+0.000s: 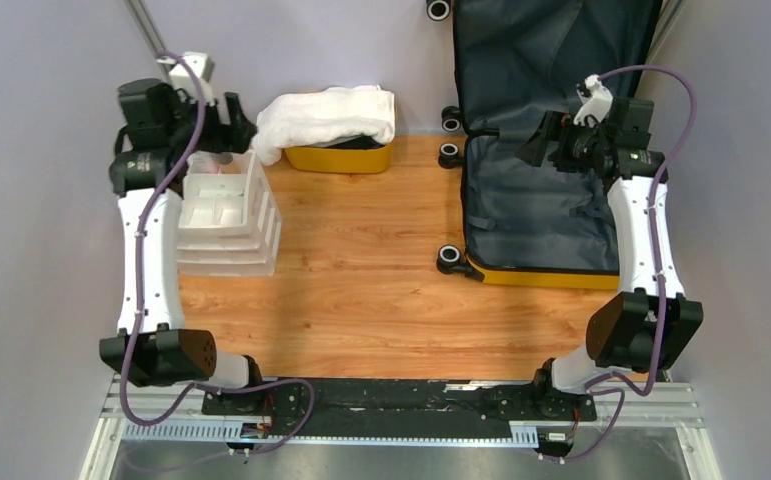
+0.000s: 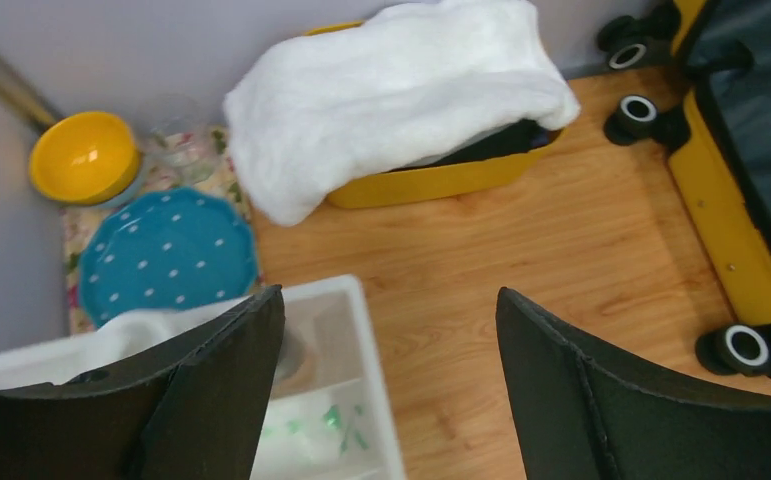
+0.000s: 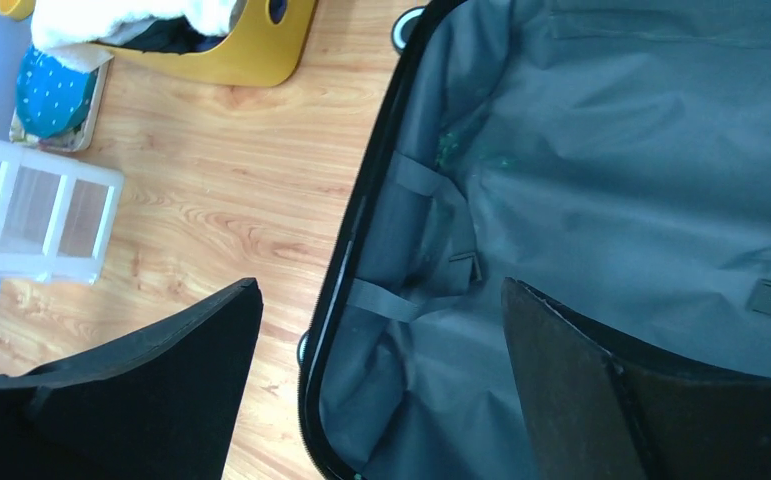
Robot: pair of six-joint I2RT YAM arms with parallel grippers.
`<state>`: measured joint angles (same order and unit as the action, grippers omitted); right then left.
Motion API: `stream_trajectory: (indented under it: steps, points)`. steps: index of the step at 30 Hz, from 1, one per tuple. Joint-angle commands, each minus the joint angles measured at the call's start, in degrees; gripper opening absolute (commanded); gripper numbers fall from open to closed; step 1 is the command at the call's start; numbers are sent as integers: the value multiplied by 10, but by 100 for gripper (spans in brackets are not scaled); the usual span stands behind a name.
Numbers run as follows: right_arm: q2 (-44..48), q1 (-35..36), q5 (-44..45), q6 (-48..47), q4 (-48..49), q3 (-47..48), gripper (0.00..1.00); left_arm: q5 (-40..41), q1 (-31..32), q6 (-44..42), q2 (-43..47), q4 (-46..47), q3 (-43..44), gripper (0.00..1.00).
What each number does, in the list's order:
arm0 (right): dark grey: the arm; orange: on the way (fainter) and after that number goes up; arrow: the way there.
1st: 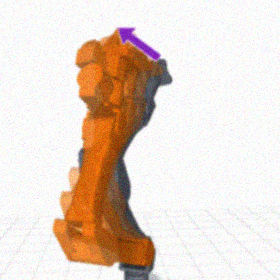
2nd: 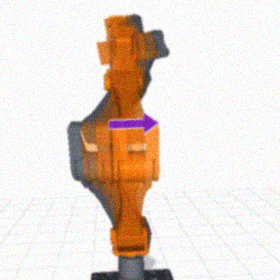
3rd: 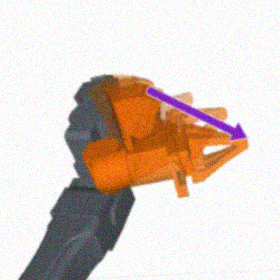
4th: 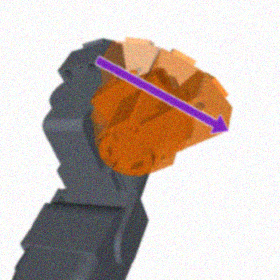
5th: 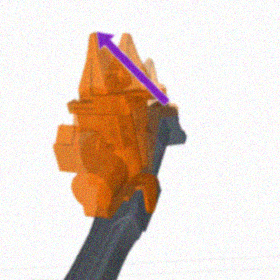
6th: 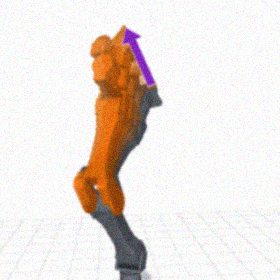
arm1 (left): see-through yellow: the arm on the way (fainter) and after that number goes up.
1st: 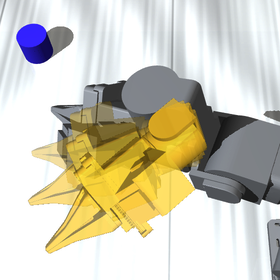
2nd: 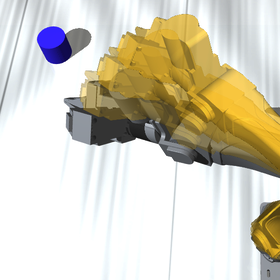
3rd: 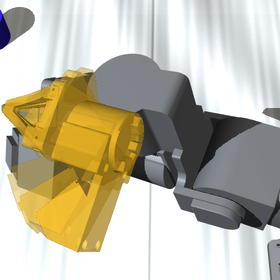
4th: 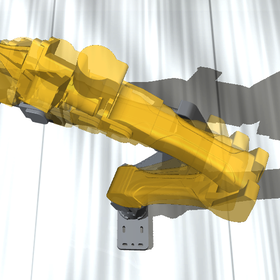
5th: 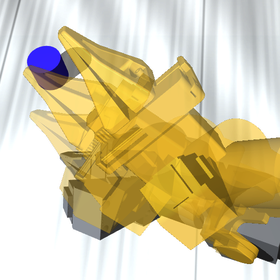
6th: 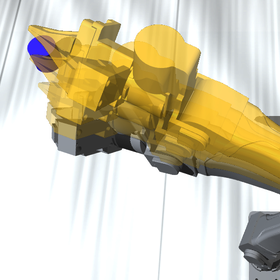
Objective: Open, take out, and arrange the luggage
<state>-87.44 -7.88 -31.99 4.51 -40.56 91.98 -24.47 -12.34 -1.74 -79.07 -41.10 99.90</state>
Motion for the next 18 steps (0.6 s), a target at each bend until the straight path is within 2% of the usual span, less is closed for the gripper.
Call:
stream_trajectory:
  steps: [1,6,10,12,16,18]
  points:
    - [47,-29,7,-7,11,3,93,5,104,18,-28,88,14,85]
    - [64,-43,11,-13,13,-9,94,-43,192,39,-97,84,33,85]
    - [73,-43,3,-3,21,-29,94,26,286,-17,-146,46,34,86]
    - [75,-43,1,-1,29,-51,94,26,294,-6,-173,44,14,86]
    - [68,-31,11,-26,29,-91,95,35,296,91,-202,84,-48,86]
    - [61,-14,32,-42,20,-102,95,66,300,103,-229,78,-61,86]
